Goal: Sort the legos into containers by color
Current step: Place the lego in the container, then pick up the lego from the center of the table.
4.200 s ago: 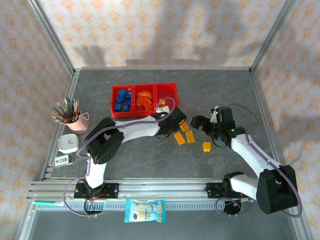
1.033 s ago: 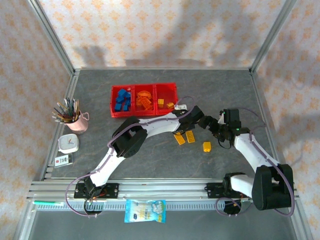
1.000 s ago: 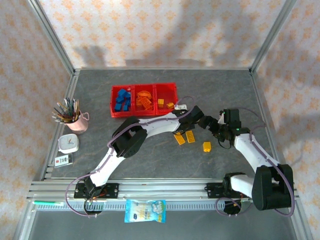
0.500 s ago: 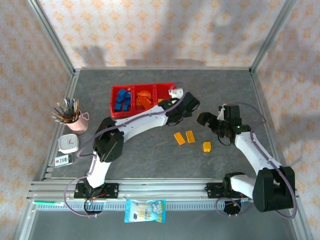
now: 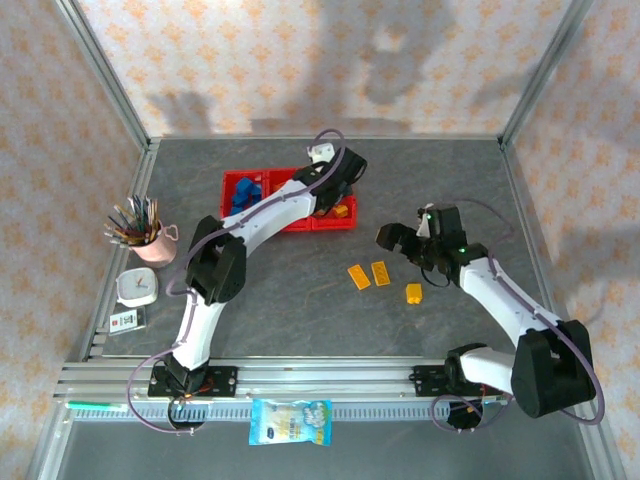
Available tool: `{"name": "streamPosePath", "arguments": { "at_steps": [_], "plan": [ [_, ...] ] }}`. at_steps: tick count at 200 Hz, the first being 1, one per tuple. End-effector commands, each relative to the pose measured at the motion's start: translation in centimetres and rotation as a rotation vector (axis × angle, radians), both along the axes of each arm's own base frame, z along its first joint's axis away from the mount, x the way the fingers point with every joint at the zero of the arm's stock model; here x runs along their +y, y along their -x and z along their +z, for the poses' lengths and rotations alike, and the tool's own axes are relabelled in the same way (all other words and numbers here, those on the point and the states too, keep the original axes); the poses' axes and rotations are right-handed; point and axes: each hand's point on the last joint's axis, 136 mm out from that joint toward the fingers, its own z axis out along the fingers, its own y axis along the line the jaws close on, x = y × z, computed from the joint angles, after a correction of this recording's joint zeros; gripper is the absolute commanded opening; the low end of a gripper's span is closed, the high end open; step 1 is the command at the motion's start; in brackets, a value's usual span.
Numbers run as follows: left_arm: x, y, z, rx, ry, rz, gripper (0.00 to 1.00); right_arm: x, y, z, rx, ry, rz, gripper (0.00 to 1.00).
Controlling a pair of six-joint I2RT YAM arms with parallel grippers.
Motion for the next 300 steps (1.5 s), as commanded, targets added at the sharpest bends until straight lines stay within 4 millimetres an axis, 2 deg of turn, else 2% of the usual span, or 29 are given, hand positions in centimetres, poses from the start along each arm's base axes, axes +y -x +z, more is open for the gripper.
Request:
{"name": "streamPosePath", "arguments": {
  "at_steps": [1, 13, 30, 63, 88, 113, 145, 170, 174, 177, 184, 207, 242, 274, 300],
  "plan": [
    [0.8, -1.4, -1.6, 0.025, -0.072, 0.001, 0.33, -0.2, -1.6, 1.2, -0.046, 0.014, -0.032, 1.0],
    [0.8, -2.0, -2.2, 0.026, -0.081, 0.005, 0.35, -0.2, -1.7, 1.3, -0.046, 0.02, -0.034, 1.0],
    [0.8, -2.8, -2.4, 0.008, -0.103, 0.004, 0.42, -0.3, -1.8, 1.3, -0.05, 0.026, -0.038, 1.0],
    [0.6, -3.4, -2.9, 0.026, -0.095, -0.009, 0.49, -0.5, -2.0, 0.9, -0.047, 0.051, -0.035, 1.0],
    [0.5, -3.1, -1.8, 0.022, -0.074, -0.019, 0.52, -0.6, -2.1, 0.8, -0.047, 0.068, -0.033, 1.0],
    [0.0, -2.0, 0.3, 0.015, -0.009, -0.055, 0.54, -0.6, -2.2, 1.2, -0.053, 0.095, -0.025, 1.0],
    [-0.4, 1.1, 2.9, -0.002, 0.051, -0.114, 0.57, -0.8, -2.1, 1.2, -0.042, 0.157, -0.017, 1.0],
    [-0.7, 4.4, 4.1, -0.008, 0.096, -0.168, 0.62, -1.0, -1.7, 0.7, -0.029, 0.223, -0.011, 1.0],
    [-0.7, 4.9, 3.5, 0.004, 0.095, -0.176, 0.63, -1.0, -1.6, 0.5, -0.023, 0.231, -0.008, 1.0],
    [-0.6, 5.5, 4.4, -0.01, 0.11, -0.184, 0.63, -0.9, -1.5, 0.4, -0.018, 0.237, -0.003, 1.0],
    [-0.7, 6.5, 4.6, -0.01, 0.125, -0.205, 0.65, -0.9, -1.3, 0.1, -0.008, 0.25, 0.003, 1.0],
    [-1.2, 10.0, 4.2, 0.003, 0.162, -0.259, 0.71, -0.6, -0.5, -0.8, 0.013, 0.293, 0.015, 1.0],
    [-1.8, 14.6, 2.4, 0.037, 0.195, -0.305, 0.8, 0.1, 0.7, -2.9, 0.051, 0.361, 0.028, 0.99],
    [-2.2, 17.4, 0.9, 0.06, 0.243, -0.333, 0.9, 0.3, 1.6, -4.6, 0.079, 0.411, 0.031, 0.93],
    [-2.2, 18.9, 0.0, 0.066, 0.27, -0.343, 0.96, 0.7, 2.3, -6.2, 0.106, 0.44, 0.062, 0.87]
  ]
}}
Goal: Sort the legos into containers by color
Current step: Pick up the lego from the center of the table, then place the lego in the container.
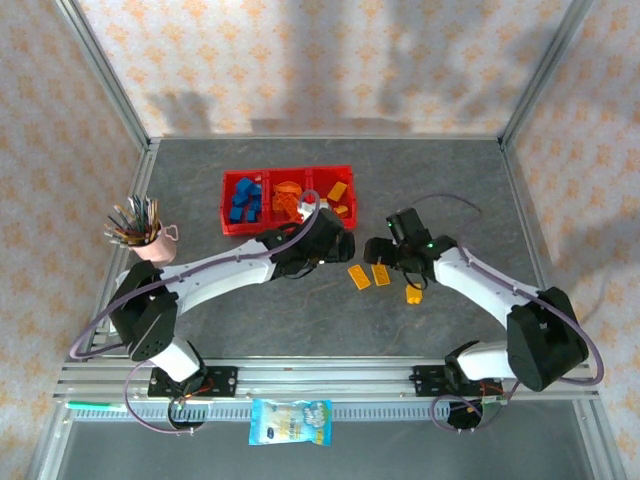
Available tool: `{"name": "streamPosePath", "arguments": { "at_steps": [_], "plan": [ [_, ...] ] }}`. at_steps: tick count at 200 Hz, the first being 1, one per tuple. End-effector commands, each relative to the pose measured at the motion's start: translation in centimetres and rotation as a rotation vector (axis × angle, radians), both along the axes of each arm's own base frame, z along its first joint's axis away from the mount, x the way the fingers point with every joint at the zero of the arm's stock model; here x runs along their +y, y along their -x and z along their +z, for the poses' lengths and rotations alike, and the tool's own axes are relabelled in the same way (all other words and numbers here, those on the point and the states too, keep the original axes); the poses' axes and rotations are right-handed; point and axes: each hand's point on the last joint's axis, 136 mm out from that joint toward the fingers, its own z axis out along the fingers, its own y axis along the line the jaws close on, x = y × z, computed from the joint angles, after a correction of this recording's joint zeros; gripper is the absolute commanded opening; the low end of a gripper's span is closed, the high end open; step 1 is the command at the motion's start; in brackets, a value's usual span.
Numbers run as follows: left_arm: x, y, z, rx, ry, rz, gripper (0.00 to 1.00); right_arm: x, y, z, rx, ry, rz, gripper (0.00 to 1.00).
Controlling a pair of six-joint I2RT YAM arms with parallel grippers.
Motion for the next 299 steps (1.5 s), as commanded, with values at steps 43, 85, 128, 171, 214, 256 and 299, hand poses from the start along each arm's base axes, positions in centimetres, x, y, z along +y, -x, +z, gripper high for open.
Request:
{"name": "streamPosePath", "arguments": {
  "at_steps": [43, 85, 128, 171, 214, 256, 299],
  "plan": [
    [0.1, 1.9, -0.1, -0.011, 0.128, 0.032, 0.99, -0.3, 1.1, -3.8, 0.066, 0.134, 0.026, 0.73],
    [0.8, 2.1, -0.7, -0.008, 0.134, 0.065, 0.99, -0.1, 0.6, -4.8, 0.079, 0.167, 0.032, 0.61],
    [1.1, 2.1, -1.0, -0.005, 0.117, 0.074, 0.99, 0.3, -0.2, -5.2, 0.074, 0.179, 0.045, 0.48],
    [1.1, 1.9, -0.7, -0.01, 0.108, 0.081, 0.99, 0.7, -0.5, -5.2, 0.077, 0.179, 0.06, 0.32],
    [1.5, 1.6, 0.7, -0.042, 0.108, 0.092, 0.99, 0.9, -1.2, -3.1, 0.039, 0.172, 0.062, 0.26],
    [2.2, 1.1, 2.4, -0.089, 0.095, 0.109, 1.0, 2.1, -3.2, 0.4, -0.029, 0.145, 0.07, 0.26],
    [4.6, 0.3, 3.7, -0.128, 0.096, 0.167, 0.99, 4.9, -6.6, 3.6, -0.105, 0.118, 0.096, 0.26]
  ]
}}
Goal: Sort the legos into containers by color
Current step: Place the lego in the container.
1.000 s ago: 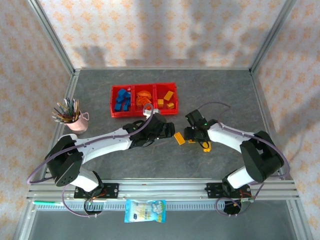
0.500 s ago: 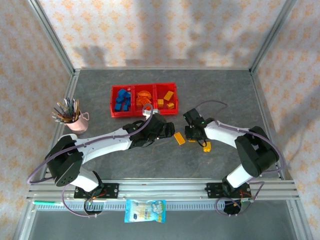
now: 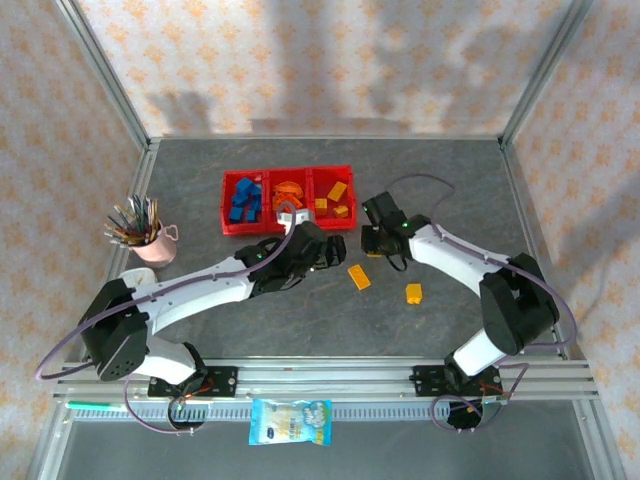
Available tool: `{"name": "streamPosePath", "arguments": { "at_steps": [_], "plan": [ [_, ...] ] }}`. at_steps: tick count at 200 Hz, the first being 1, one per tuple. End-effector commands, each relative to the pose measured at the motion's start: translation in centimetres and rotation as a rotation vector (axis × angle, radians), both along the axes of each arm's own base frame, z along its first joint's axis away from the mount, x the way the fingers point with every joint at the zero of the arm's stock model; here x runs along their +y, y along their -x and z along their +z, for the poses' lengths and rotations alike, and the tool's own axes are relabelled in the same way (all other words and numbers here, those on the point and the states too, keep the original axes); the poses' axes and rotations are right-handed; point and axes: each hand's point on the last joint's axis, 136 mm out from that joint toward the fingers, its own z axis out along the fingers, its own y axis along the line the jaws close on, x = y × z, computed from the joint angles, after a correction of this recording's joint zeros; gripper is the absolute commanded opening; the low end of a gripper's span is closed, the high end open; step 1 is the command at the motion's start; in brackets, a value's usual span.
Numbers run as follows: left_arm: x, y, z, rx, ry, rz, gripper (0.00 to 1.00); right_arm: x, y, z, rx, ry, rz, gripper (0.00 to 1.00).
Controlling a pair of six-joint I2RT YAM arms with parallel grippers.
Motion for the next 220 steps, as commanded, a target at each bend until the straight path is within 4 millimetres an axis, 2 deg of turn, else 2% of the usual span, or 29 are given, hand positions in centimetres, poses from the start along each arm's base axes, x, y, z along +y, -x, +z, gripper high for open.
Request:
{"name": "streamPosePath", "arguments": {
  "at_steps": [1, 49, 75, 98, 124, 138, 176, 220],
  "plan": [
    [2.3, -1.0, 1.9, -0.05, -0.021, 0.06, 0.99, 1.2, -1.8, 1.8, -0.049, 0.026, 0.02, 0.26],
    [6.7, -2.6, 2.6, -0.06, -0.008, 0.154, 0.99, 4.6, -7.0, 4.5, -0.15, 0.006, 0.024, 0.26],
    [8.7, -3.6, 2.9, -0.071, -0.013, 0.195, 0.99, 6.2, -9.7, 4.8, -0.174, 0.012, 0.033, 0.26],
    [9.5, -4.4, 3.1, -0.075, -0.016, 0.209, 1.0, 7.8, -12.1, 4.9, -0.191, 0.019, 0.046, 0.27],
    [9.7, -5.0, 3.2, -0.077, -0.019, 0.217, 0.99, 8.3, -14.3, 4.7, -0.221, 0.065, 0.038, 0.27],
    [9.8, -5.2, 3.1, -0.078, -0.019, 0.221, 0.99, 8.5, -15.5, 4.6, -0.243, 0.092, 0.033, 0.3],
    [9.9, -5.3, 3.0, -0.073, -0.017, 0.225, 1.0, 9.0, -17.1, 5.5, -0.262, 0.12, 0.034, 0.45],
    [10.1, -5.2, 3.2, -0.079, -0.02, 0.226, 0.99, 9.0, -16.3, 7.9, -0.288, 0.093, 0.061, 0.53]
  ]
}}
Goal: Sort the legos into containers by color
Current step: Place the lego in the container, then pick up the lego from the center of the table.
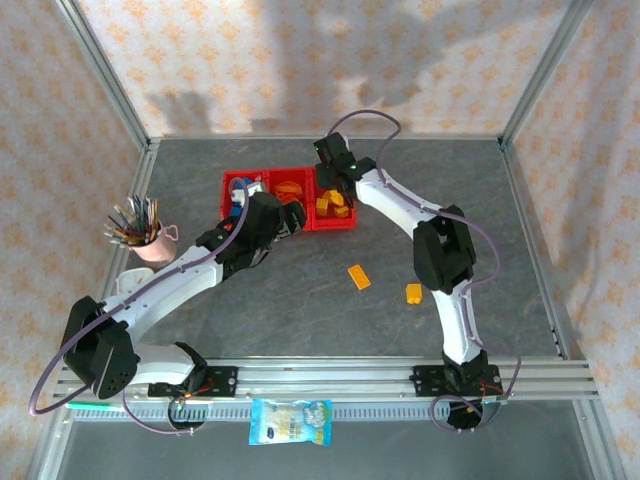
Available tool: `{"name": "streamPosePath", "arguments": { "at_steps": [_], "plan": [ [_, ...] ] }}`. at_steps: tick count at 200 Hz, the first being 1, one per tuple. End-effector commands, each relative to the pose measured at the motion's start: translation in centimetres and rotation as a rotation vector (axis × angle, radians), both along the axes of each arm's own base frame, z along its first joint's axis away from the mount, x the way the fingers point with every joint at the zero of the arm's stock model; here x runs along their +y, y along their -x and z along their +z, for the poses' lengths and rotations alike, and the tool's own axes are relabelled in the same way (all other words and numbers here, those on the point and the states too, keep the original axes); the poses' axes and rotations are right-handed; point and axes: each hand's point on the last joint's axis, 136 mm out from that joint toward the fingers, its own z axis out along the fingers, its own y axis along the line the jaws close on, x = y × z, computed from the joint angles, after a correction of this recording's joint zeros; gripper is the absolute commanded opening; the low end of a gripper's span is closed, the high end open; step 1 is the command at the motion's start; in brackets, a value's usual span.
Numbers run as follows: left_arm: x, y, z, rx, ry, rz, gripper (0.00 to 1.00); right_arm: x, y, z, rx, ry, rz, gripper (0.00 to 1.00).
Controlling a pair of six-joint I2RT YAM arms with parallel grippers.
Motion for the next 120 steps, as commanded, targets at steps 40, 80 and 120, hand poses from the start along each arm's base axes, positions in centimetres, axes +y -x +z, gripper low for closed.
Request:
{"name": "streamPosePath", "arguments": {
  "at_steps": [40, 80, 120],
  "plan": [
    [-0.1, 0.4, 0.4, 0.0, 0.012, -0.027, 0.99, -1.8, 3.9, 3.9, -0.014, -0.035, 0.028, 0.58],
    [-0.8, 1.5, -0.5, 0.016, 0.059, -0.066, 0.99, -3.9, 8.1, 2.5, 0.057, -0.055, 0.017, 0.65],
    [-2.6, 3.2, -1.5, 0.033, 0.078, -0.111, 0.99, -5.8, 12.2, 0.5, 0.127, -0.082, 0.005, 0.69]
  ]
}}
